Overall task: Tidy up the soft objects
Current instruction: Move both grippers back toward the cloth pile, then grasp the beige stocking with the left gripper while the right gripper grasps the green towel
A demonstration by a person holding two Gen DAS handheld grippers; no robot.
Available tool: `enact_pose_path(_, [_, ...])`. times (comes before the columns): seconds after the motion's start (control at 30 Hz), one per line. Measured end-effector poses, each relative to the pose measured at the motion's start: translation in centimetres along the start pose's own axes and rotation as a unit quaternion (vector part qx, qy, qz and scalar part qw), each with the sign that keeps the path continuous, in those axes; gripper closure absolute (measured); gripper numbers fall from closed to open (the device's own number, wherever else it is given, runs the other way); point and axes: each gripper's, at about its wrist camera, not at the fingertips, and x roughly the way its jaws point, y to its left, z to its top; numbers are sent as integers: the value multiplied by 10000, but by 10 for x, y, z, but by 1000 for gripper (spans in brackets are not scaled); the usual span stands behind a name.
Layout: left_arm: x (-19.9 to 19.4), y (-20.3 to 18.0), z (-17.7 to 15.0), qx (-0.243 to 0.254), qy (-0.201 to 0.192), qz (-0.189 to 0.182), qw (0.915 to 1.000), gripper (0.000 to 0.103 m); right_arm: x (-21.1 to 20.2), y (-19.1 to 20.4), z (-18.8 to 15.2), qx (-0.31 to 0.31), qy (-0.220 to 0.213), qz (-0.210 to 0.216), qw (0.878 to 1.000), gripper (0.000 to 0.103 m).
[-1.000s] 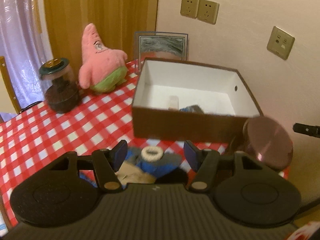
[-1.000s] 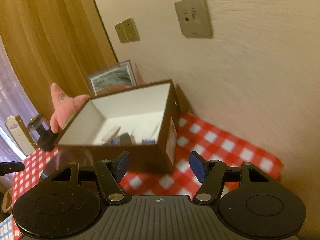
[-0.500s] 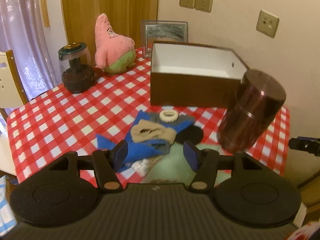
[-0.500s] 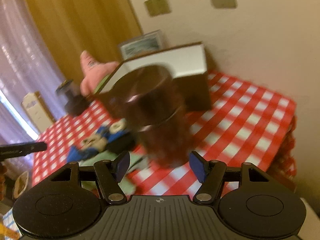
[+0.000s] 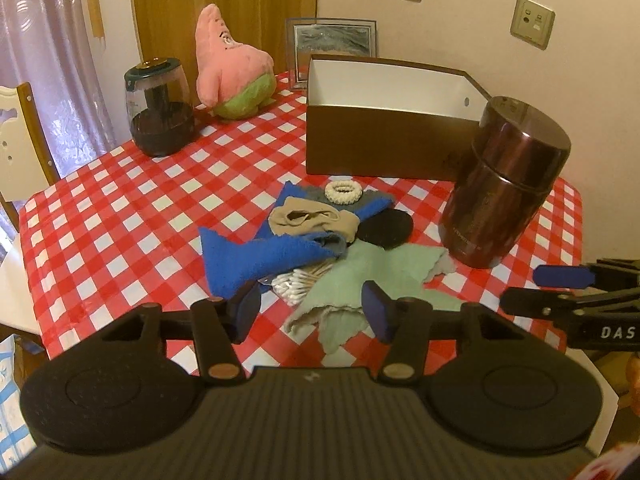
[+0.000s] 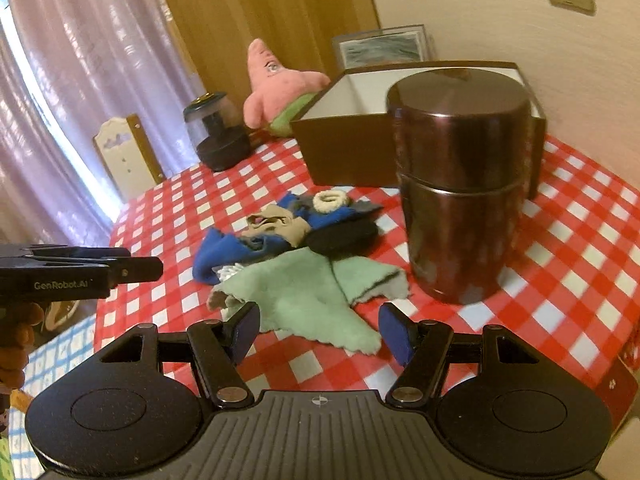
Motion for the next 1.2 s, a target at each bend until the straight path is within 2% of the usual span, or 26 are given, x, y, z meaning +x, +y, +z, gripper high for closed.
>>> enact_pose_path(0.37, [29, -17, 7, -107, 106, 370, 9992, 52, 49, -16, 9, -305, 44, 131, 9994, 37])
enact_pose_path(0.57, [51, -23, 15, -45, 138, 500, 9986, 53, 67, -29, 16, 41, -71, 247, 9997, 38])
enact_pose_path(0.83, [78, -23, 37, 328, 94, 370, 9987, 53, 80, -44, 28, 827, -245, 128, 9962, 38])
enact_pose_path(0.93, [92, -17, 44, 481, 118, 265, 9984, 53, 86, -44, 28, 1210, -318, 89, 9921, 47])
enact_pose_path(1.0, [101, -11, 48, 641, 114, 200, 9977, 53, 91, -42, 27, 1470, -382, 53, 9884, 50])
enact_pose_path(1.2, [133, 9, 59, 1184, 138, -369, 9922, 53, 102, -29, 22, 1874, -574, -308, 9801, 51])
